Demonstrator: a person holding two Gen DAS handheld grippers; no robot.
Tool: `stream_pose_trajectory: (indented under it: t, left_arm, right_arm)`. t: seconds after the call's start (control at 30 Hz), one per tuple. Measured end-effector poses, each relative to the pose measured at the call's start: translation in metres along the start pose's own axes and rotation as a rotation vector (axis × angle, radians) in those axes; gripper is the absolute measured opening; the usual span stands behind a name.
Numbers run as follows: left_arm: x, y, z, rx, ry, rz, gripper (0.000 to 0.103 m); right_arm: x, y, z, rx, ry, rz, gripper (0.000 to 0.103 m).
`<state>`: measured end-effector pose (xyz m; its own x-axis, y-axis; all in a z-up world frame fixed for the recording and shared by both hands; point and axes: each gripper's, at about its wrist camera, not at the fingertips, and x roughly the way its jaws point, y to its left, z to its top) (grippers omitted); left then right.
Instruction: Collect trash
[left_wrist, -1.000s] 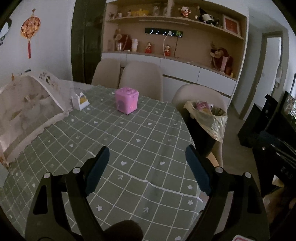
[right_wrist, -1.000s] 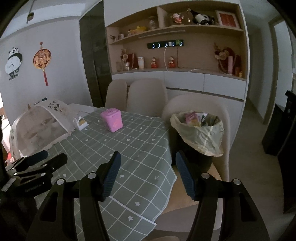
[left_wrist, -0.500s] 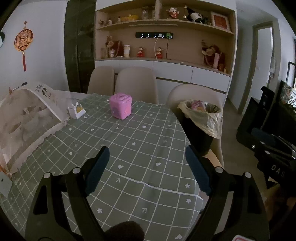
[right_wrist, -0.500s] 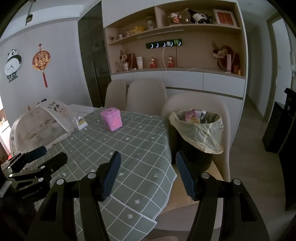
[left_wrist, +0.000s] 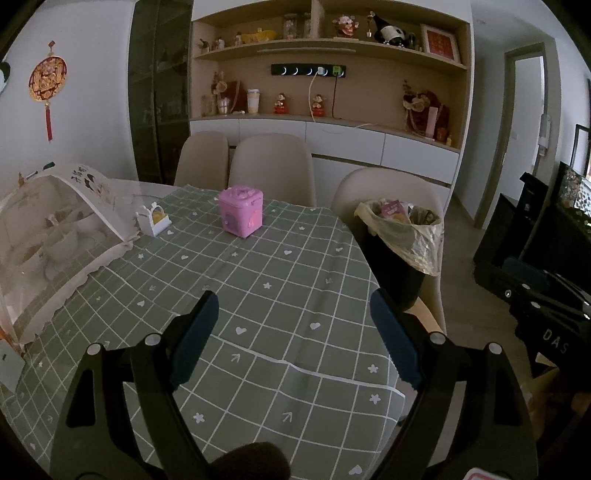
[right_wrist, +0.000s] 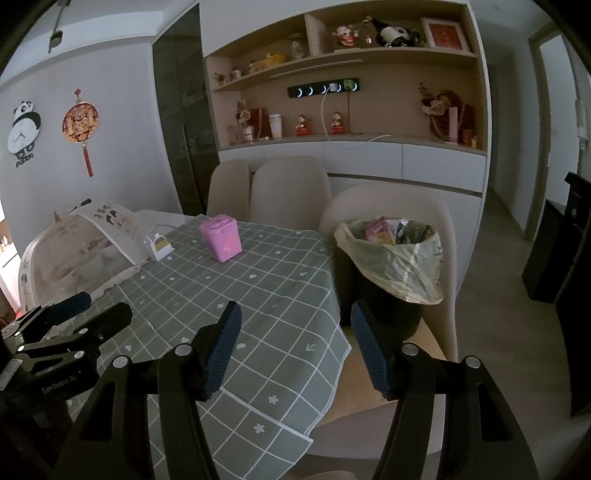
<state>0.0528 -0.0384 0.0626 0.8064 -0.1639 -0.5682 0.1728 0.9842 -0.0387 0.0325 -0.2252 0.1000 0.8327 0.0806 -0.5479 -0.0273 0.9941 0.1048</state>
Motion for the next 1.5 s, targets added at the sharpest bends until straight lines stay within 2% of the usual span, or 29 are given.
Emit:
stream_pose_trajectory:
  t: [1.5]
  left_arm:
    - [-0.0045,-0.0062,0.0012,0.002,-0.005,-0.016,0.080]
  right_arm:
    - [-0.0059,0.0004,-0.0043,0.017,-0.011,-0.014,0.058]
